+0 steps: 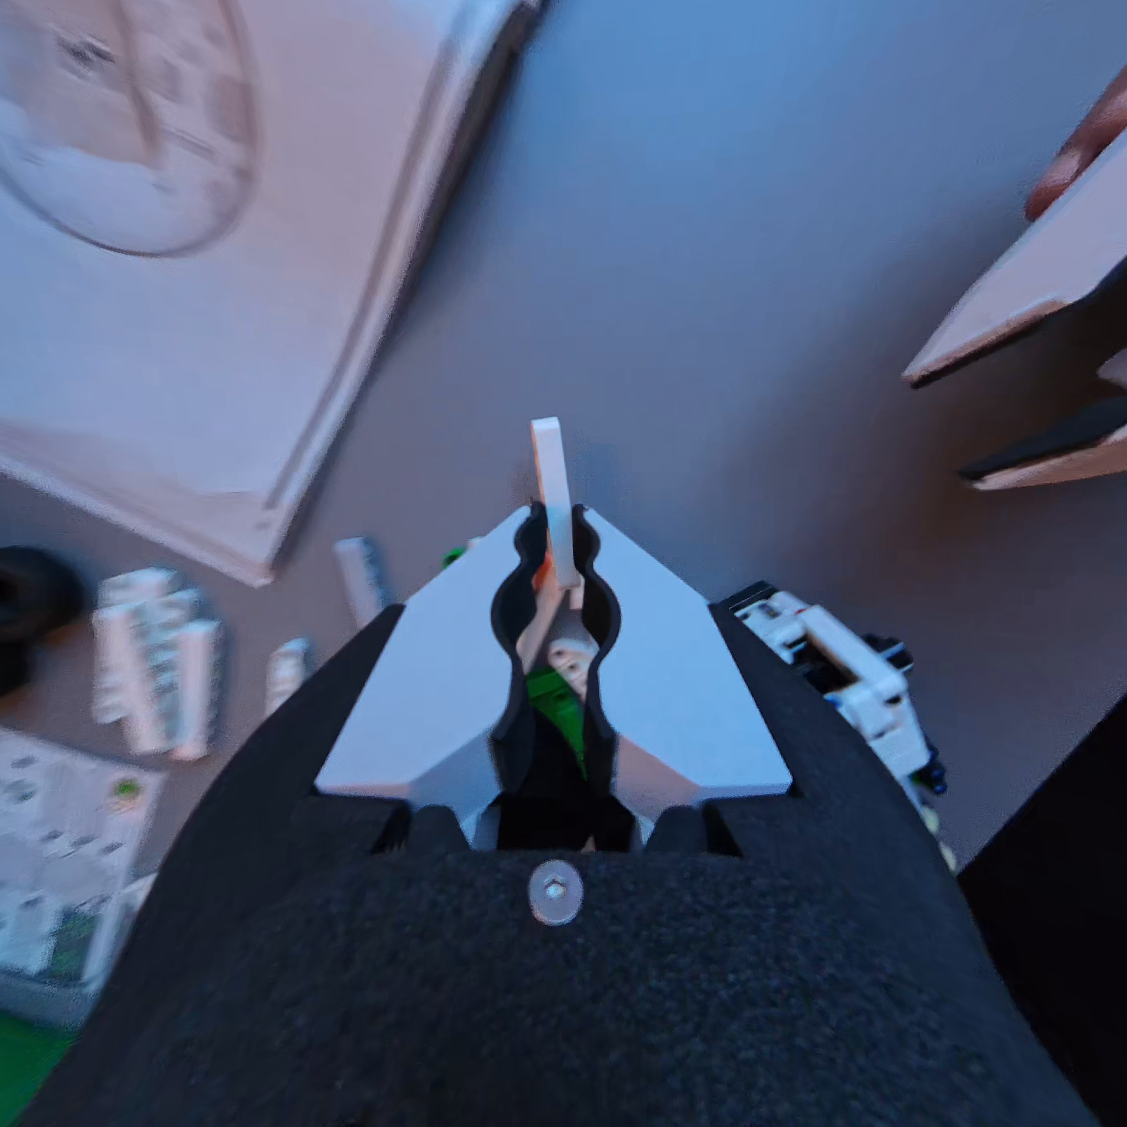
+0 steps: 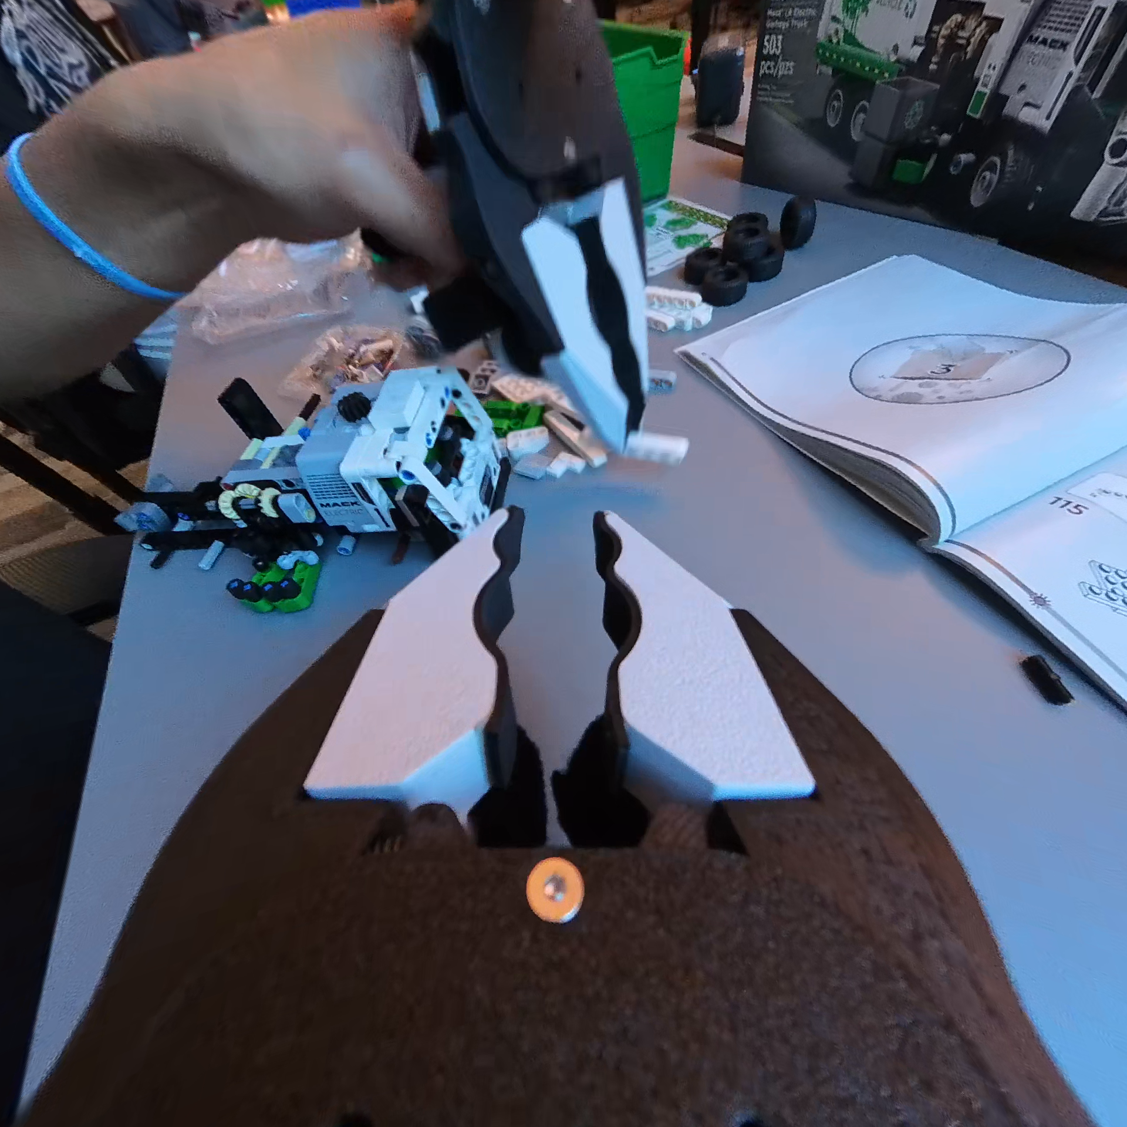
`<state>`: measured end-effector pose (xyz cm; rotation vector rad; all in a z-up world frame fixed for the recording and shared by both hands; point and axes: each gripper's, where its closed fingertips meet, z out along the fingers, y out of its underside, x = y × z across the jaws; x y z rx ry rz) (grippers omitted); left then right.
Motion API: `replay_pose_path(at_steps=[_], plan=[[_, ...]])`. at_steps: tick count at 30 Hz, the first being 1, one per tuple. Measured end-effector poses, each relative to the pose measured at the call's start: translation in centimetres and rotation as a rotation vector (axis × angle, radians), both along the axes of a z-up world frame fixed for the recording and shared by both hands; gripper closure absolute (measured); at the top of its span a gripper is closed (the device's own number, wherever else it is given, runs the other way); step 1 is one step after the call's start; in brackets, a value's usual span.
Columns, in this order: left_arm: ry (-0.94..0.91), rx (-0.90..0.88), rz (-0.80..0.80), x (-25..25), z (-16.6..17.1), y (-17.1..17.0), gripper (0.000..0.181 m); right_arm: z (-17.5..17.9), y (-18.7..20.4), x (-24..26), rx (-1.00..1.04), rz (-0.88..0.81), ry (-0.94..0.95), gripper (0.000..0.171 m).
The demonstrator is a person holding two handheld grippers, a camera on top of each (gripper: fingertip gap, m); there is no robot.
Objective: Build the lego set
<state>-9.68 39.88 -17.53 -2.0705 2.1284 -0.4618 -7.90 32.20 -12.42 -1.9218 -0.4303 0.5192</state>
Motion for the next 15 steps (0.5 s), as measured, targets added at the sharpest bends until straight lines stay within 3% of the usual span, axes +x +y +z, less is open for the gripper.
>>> replay_pose_path(at_steps=[2, 4, 7, 12, 15], plan=[[-0.018, 0.057, 0.025, -0.6, 2.1, 3.2, 0.175, 0.2, -0.1, -0.3, 0.005, 0.009, 0.015, 0.149], [-0.012, 0.156, 0.088, -2.0, 3.9, 8.5, 0.175, 0.1, -0.2, -0.6, 0.004, 0.015, 0.009, 0.149], [0.072, 0.192, 0.122, -4.8, 3.4, 14.3, 0.175, -0.2, -0.2, -0.9, 0.006, 0.021, -0.026, 0.149], [0.124, 0.186, -0.041, -6.0, 0.5, 15.0, 0.175, -0.6, -0.2, -1.2, 0.012, 0.034, -0.065, 0.149], [0.118, 0.208, -0.051, -5.7, -0.1, 15.3, 0.175, -0.7, -0.2, -1.2, 0.007, 0.033, -0.061, 0.149]])
